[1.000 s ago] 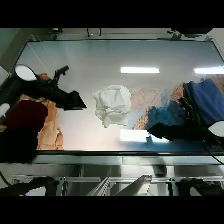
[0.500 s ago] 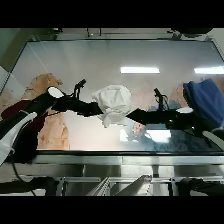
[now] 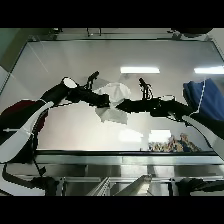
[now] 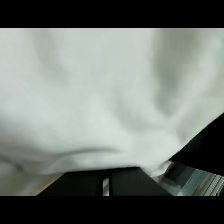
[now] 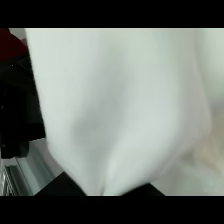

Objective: Fold the shirts.

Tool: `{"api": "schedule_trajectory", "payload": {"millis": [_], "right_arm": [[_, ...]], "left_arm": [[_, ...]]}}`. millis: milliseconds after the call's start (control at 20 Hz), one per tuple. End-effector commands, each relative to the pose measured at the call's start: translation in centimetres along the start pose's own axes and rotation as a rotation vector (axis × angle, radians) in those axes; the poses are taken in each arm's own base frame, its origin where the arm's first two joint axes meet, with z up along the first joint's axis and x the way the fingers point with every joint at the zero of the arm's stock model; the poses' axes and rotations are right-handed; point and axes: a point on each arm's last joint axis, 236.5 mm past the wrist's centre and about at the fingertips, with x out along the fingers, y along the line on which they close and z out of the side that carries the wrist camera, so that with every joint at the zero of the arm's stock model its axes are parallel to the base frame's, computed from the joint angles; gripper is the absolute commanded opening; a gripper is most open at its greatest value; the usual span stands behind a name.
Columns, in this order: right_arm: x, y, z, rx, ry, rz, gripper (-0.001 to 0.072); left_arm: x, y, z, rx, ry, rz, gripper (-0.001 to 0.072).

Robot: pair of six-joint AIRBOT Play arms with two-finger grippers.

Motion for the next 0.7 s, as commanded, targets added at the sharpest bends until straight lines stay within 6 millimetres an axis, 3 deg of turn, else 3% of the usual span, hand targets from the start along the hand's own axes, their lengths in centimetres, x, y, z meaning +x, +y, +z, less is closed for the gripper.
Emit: {"api": "schedule_trajectory", "payload": {"millis": [0, 150, 250, 350, 550, 650], "right_arm": [[0.2, 0.4, 0.1, -0.003, 0.013, 0.01, 0.0025], [-0.2, 0.3, -0.8, -0.002, 0.054, 0.016, 0.0024], [-0.8, 1.8, -0.8, 0.004, 0.064, 0.069, 0.0024], [-2.0, 5.3, -0.1, -0.039, 0.055, 0.146, 0.0024], [-6.5, 15.0, 2.8, -0.247, -0.025, 0.271, 0.0024], [-9.6, 20.4, 4.4, -0.375, -0.099, 0.316, 0.0024]], "left_arm": [[-0.8, -0.7, 0.4, 0.045, 0.002, -0.015, 0.0017], [-4.1, 1.2, -0.5, 0.099, 0.046, 0.047, 0.0013], [-6.8, 1.8, -0.2, 0.078, 0.011, 0.052, 0.0017], [-9.5, 0.0, 1.5, 0.074, -0.092, -0.02, 0.0017], [-13.5, -4.7, 3.3, 0.147, -0.223, -0.11, 0.0018], [-16.5, -9.5, 4.1, 0.225, -0.282, -0.196, 0.0017]]}}
